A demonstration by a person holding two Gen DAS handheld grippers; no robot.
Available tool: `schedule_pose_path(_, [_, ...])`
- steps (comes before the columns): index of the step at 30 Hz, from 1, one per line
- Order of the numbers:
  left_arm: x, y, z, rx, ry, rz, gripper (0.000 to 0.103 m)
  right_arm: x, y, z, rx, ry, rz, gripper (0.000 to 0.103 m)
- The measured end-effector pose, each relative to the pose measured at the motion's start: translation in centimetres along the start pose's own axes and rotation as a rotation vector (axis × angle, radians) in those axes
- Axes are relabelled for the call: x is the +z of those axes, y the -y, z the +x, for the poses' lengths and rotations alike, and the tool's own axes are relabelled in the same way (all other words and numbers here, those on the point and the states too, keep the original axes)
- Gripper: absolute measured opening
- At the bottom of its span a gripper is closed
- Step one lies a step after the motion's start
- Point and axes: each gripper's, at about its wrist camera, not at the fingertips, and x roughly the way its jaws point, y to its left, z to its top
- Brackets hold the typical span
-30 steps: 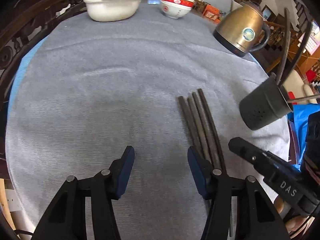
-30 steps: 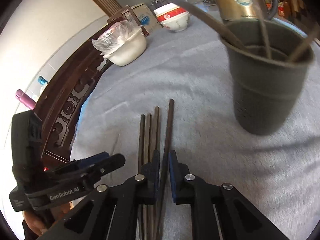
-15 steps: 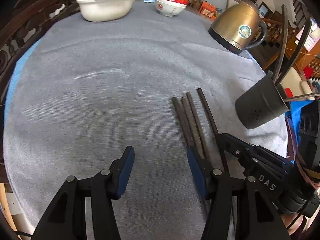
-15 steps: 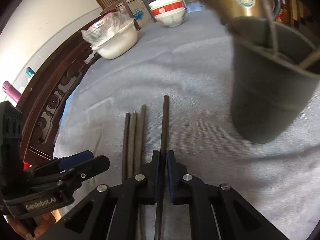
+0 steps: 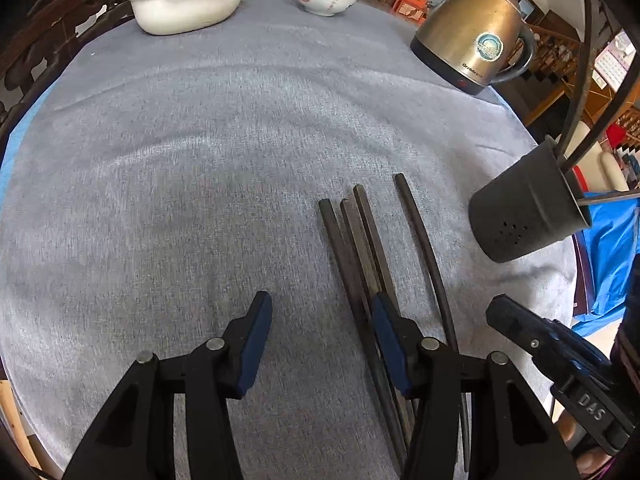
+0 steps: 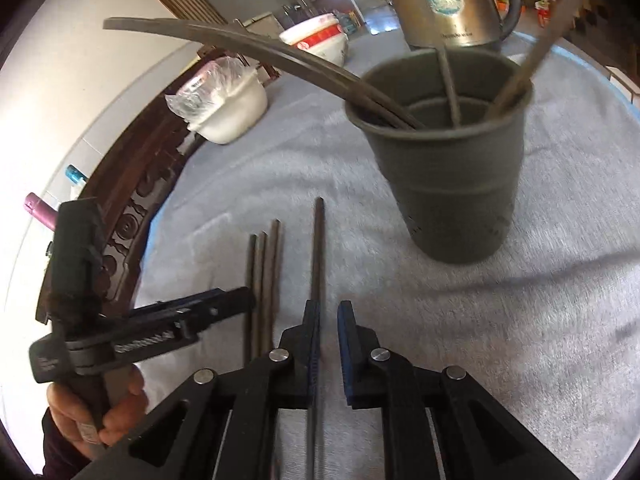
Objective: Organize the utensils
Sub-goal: 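Lift the held chopstick with the right tool while the left tool closes on another chopstick, then carry both held chopsticks over the grey cup and open both tools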
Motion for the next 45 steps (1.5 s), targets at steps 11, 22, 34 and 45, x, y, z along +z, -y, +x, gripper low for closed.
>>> schedule_pose_path(11, [0.2,-1.6,-0.2,-0.028,-0.008,0.015,0.031,1.5,-3.0,3.1,-0.134,-0.007,-0.107,0.030])
schedule_pose_path(22, [1.1,-4.0,-0.6,-0.022,-0.028,-0.064,0.034,4.4,-4.2,7.3,-0.307,-0.082,-0.172,0.030])
schedule_pose_path(34, [3.1,-4.1,0.3,0.013,-0.025,-0.130,0.013,4.9,-4.3,6.9,-0.249,-0.019,-0.189,0.008])
schedule_pose_path(45, [2.2,-3.9,-8.0,-0.003,0.162,-0.133,0.008,4.2,-6.0,-2.2,-0.056,0.193,-0.223,0.007])
